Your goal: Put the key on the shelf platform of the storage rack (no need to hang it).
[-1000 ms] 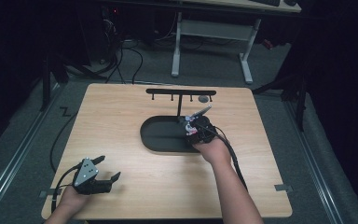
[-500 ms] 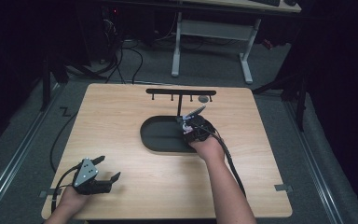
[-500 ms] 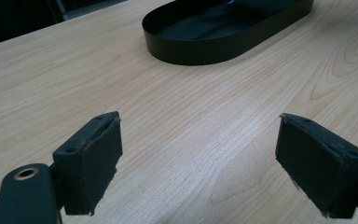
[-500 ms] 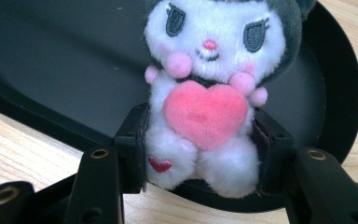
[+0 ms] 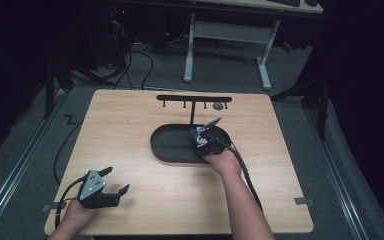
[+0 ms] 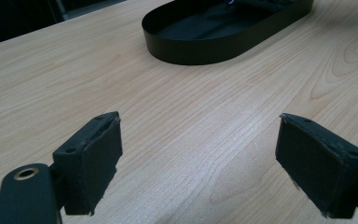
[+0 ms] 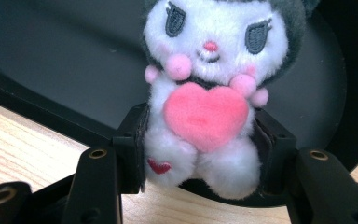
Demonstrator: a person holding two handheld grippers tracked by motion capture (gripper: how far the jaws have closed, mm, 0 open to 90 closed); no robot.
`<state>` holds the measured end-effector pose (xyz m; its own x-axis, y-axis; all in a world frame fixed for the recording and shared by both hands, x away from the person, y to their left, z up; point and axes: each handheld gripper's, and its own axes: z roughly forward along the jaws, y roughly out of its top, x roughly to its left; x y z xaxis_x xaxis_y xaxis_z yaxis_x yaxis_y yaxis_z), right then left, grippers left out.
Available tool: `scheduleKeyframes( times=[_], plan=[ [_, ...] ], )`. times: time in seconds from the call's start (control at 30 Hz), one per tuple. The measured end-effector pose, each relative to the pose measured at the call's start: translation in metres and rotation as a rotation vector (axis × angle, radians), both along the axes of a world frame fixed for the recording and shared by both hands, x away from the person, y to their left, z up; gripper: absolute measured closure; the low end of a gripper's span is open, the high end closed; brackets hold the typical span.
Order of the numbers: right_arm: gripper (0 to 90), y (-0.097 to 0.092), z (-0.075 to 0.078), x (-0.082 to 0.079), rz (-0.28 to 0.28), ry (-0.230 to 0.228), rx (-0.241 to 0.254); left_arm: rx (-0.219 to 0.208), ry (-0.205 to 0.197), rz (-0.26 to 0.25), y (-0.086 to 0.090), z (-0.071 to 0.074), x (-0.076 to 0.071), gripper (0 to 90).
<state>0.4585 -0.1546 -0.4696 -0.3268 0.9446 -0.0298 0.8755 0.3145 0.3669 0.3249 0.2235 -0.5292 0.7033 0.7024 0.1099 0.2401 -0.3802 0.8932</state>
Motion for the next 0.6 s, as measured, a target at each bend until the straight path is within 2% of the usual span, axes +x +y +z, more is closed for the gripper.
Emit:
scheduleKeyframes(
  times=[0.2,0.6],
  plan=[
    [45.0,0.0004,-0.0042,-0.0001,-0.008,0.019,-0.007,0.000,0.000,0.000,-0.0001,0.0000,0.0000,15.5],
    [33.4,0.0029,-0.0014,0.0003,-0.008,-0.009,0.018,-0.001,0.000,0.000,-0.0002,-0.0001,0.0003,15.5]
  ],
)
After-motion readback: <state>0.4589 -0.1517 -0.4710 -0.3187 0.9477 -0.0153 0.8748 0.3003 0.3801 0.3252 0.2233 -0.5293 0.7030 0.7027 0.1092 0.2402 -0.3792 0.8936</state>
